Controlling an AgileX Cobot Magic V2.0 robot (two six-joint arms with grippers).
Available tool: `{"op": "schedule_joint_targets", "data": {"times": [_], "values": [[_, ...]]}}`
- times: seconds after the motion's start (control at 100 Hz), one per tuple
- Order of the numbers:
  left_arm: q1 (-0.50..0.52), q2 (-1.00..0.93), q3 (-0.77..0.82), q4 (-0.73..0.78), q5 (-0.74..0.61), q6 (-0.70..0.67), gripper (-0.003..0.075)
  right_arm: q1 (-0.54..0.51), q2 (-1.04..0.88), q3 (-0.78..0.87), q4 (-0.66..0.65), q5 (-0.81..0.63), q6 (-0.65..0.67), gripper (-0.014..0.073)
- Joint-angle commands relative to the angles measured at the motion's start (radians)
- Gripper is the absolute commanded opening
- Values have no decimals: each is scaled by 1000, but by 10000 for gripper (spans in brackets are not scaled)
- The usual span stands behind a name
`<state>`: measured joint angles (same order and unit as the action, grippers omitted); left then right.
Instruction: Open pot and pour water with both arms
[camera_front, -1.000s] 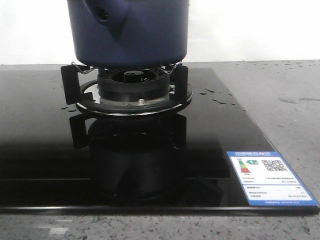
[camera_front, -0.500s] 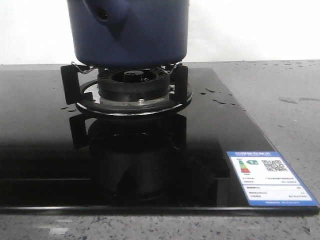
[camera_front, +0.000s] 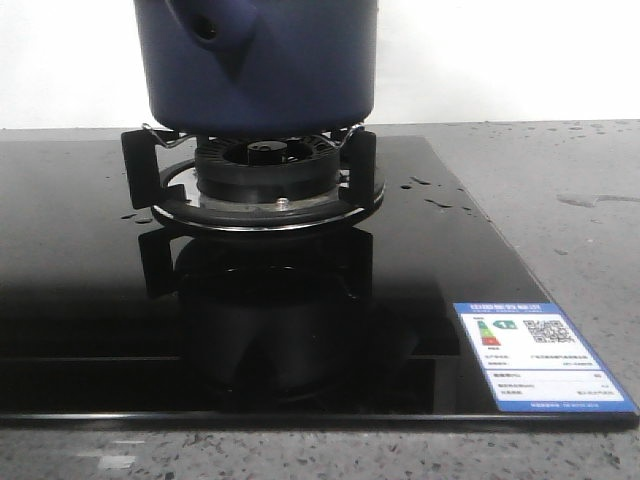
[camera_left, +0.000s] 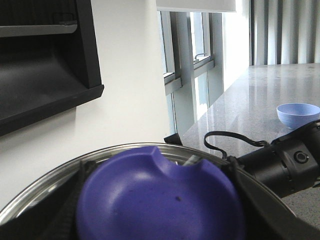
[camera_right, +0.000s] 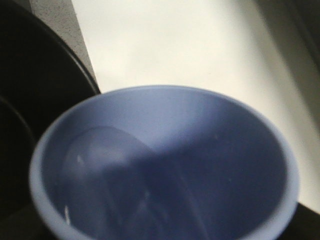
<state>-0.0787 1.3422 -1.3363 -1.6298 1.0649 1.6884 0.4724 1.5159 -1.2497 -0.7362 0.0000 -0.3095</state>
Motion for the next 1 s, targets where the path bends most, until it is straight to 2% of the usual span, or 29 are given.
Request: {"op": "schedule_joint_targets", "data": {"times": [0.0,0.35,0.55,0.86,0.99], "values": [[-1,-35,-36,-112,2,-10,252,1,-30,-59,-46,-74,-2,276],[-1,-35,-36,-112,2,-10,252,1,3,-78,-274,-45,-2,276],[-1,-35,-36,-112,2,-10,252,1,3,-78,-356,-41,-2,276],[-1,-35,-36,-112,8,-10,252,1,3,-78,-636,-41,-2,276],[-1,-35,-36,-112,8,-10,252,1,3,-78,-640,-24,-2,276]]}}
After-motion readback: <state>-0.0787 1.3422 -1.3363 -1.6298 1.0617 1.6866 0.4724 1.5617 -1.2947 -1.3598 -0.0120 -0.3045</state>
